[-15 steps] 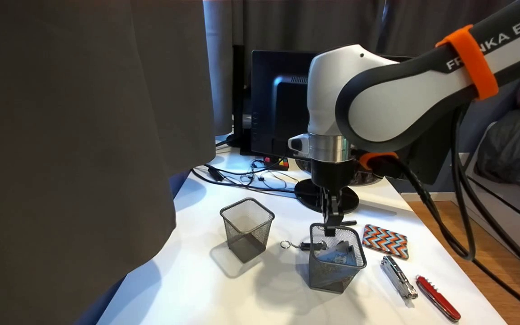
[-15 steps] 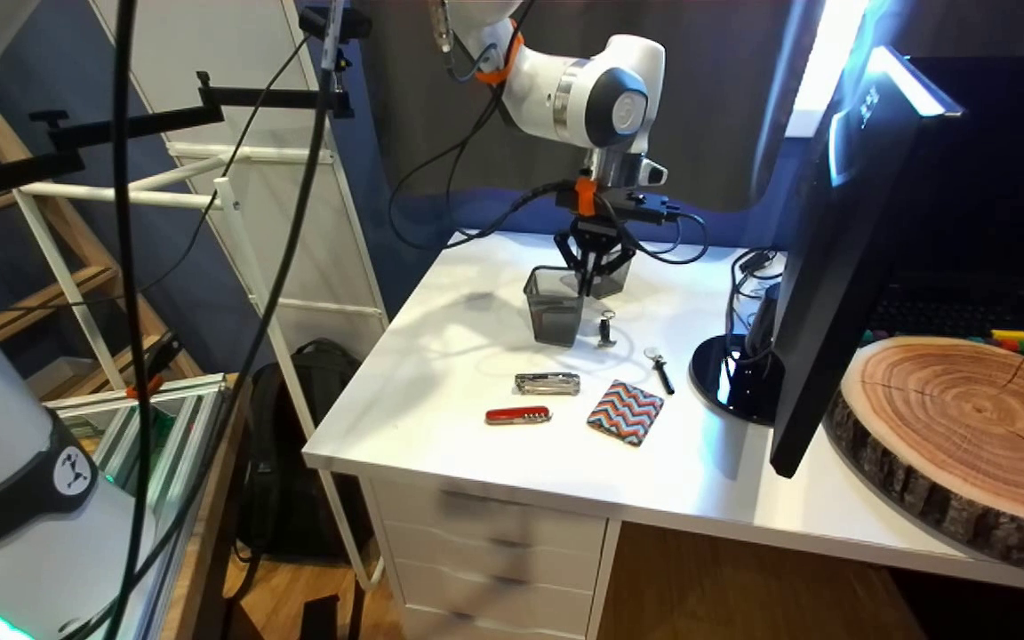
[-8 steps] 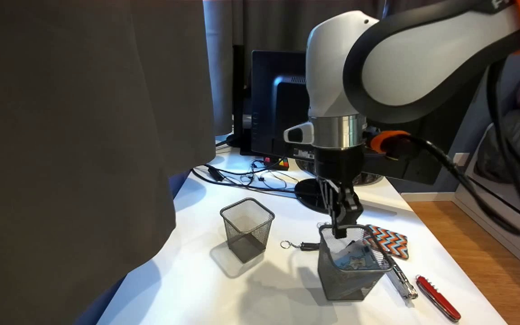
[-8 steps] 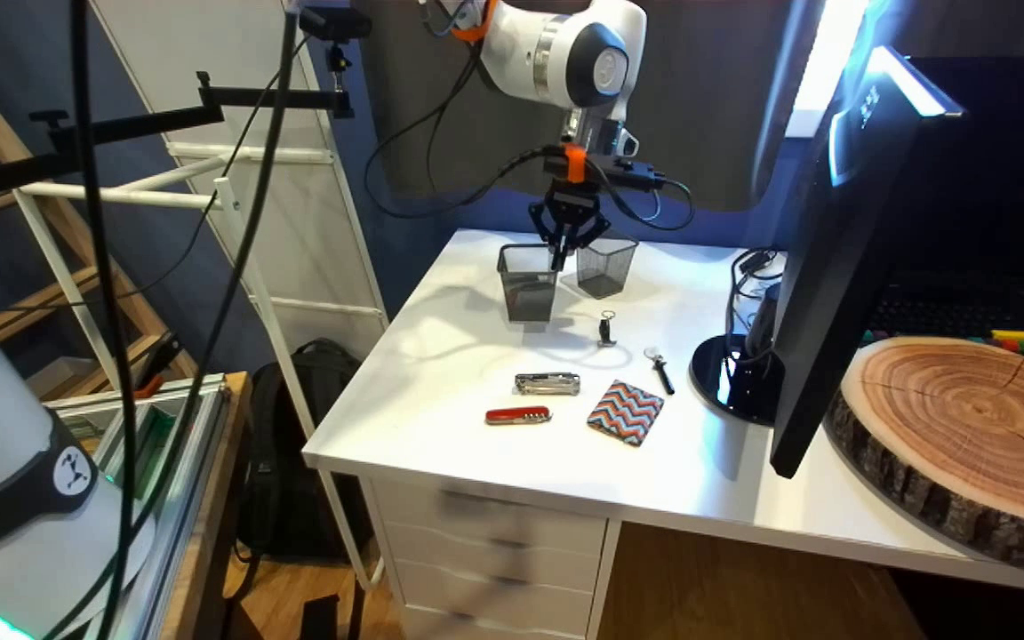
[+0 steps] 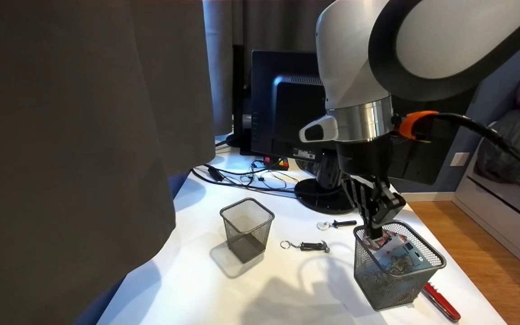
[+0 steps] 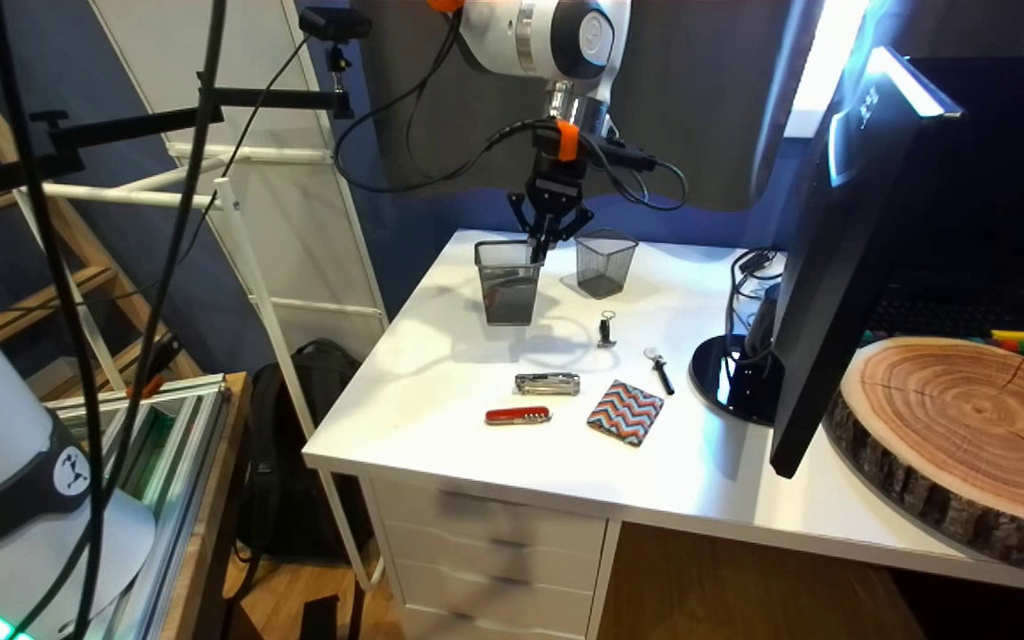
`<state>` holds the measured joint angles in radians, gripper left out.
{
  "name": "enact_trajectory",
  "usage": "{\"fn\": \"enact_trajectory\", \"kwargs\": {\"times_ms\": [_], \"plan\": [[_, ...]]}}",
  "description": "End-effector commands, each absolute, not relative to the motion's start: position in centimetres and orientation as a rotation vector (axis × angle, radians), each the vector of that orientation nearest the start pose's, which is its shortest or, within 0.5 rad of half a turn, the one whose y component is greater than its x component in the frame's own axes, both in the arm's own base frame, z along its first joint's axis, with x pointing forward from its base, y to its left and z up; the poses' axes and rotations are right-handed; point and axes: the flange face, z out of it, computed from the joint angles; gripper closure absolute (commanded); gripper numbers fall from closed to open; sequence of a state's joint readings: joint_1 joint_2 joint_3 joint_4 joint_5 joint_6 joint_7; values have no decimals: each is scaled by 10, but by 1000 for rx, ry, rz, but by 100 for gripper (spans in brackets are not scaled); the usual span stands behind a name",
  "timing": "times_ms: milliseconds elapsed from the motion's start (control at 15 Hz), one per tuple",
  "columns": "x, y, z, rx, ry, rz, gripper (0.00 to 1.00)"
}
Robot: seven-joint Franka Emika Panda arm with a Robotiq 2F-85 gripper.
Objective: Pick up the desktop pen and pencil basket with a light blue sachet and move it to the left bottom corner of the desk
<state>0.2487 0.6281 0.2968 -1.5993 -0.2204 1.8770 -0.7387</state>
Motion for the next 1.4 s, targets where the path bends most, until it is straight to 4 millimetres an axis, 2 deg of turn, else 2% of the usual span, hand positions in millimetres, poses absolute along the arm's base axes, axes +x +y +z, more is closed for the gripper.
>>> {"fn": "enact_trajectory", "kwargs": {"times_ms": [0, 133, 333, 467, 667, 733, 800, 867, 1000, 1067, 1333], "plan": [[559, 320, 258, -2250, -2163, 418, 98], [536, 322, 259, -2173, -2280, 368, 98], [487, 336, 257, -2034, -2452, 343, 98], [457, 340, 255, -1917, -2555, 370, 98], [420, 334, 262, -1745, -2694, 474, 98], [416, 329, 267, -1716, -2757, 441, 98], [420, 328, 274, -1754, -2752, 318, 98], [428, 343, 254, -1776, -2663, 422, 93], [425, 337, 265, -1775, -2698, 352, 93], [424, 335, 269, -1774, -2706, 343, 98], [406, 300, 247, -1620, -2819, 372, 98]]}}
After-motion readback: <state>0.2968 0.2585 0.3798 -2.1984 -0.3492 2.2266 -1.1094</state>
